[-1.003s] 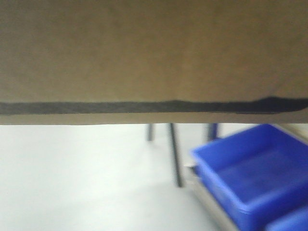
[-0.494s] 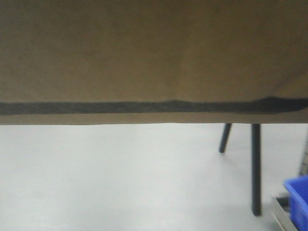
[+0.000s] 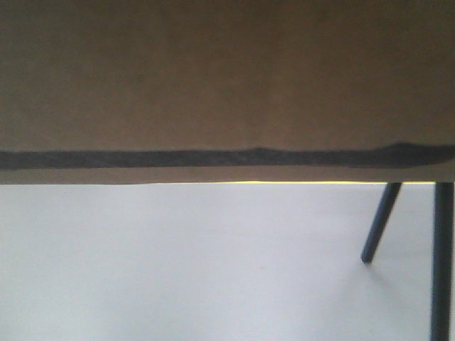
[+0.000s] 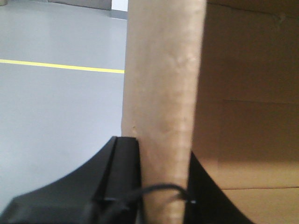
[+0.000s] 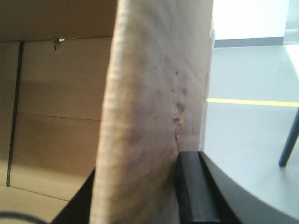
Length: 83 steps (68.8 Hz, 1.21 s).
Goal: Grab box from left shelf to table start
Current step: 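Hold the box with both grippers while the base turns away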
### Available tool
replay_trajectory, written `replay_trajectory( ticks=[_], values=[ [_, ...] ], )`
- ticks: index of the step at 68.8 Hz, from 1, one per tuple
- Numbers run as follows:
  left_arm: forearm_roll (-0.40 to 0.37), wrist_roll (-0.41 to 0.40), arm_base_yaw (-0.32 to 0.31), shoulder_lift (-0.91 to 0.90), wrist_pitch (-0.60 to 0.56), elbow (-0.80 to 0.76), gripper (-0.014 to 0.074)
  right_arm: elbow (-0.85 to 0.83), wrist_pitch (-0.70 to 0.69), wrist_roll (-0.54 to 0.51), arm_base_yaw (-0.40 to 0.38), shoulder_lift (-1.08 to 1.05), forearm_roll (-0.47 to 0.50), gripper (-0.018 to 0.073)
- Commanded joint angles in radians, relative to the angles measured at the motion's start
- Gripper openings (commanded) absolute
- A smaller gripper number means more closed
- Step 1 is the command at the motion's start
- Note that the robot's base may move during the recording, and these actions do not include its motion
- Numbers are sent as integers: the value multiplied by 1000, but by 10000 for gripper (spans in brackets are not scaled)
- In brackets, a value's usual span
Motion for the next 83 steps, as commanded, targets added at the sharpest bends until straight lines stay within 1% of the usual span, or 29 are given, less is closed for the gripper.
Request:
replay_trajectory(
  ticks=[1, 83],
  values=[
    [2, -32, -3, 8, -203, -37, -93, -28, -157, -2, -4, 20, -49, 58],
    [2, -32, -3, 8, -203, -37, -93, -28, -153, -2, -4, 20, -49, 58]
  ],
)
